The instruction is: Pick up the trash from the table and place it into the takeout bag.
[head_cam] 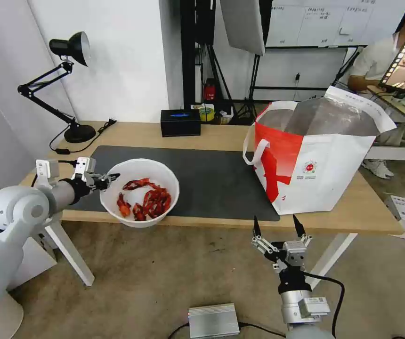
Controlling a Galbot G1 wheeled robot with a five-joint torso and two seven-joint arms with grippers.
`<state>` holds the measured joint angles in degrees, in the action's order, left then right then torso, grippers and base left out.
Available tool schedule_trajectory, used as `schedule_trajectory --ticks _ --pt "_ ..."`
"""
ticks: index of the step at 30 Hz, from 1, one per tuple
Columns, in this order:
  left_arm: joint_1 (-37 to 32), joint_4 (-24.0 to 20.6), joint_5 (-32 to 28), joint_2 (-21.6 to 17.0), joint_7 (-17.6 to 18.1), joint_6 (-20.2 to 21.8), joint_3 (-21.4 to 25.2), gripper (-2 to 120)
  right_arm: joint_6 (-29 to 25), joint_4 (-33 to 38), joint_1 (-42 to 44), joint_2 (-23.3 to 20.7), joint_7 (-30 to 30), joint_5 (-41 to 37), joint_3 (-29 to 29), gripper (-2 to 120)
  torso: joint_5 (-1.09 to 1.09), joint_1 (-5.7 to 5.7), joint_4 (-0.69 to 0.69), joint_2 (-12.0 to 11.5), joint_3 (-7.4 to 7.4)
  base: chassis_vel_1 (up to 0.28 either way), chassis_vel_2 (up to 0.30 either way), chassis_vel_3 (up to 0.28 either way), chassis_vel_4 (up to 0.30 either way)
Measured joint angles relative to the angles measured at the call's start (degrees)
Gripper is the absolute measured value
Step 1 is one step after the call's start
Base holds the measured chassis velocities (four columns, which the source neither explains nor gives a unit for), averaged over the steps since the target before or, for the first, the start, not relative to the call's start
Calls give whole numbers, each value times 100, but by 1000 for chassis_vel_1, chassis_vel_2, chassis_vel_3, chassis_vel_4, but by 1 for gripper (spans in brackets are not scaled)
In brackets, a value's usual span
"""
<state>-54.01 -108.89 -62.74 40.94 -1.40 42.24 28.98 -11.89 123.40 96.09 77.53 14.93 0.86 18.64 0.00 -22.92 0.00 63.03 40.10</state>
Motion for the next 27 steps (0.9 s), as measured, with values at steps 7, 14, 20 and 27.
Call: schedule_trajectory --ticks 7,14,20,27 --pt "108 -429 -243 30 87 -2 -150 0 0 0 0 0 0 0 0 100 0 0 0 0 0 0 0 0 0" --pt "440 -671 -273 181 124 -4 -548 0 0 0 0 0 0 0 0 100 1 0 0 0 0 0 0 0 0" --pt "789 -820 -383 322 197 -6 -897 0 0 0 0 0 0 0 0 100 0 0 0 0 0 0 0 0 0" --pt "1395 -994 -607 463 330 -9 -1420 0 0 0 0 0 0 0 0 100 0 0 0 0 0 0 0 0 0"
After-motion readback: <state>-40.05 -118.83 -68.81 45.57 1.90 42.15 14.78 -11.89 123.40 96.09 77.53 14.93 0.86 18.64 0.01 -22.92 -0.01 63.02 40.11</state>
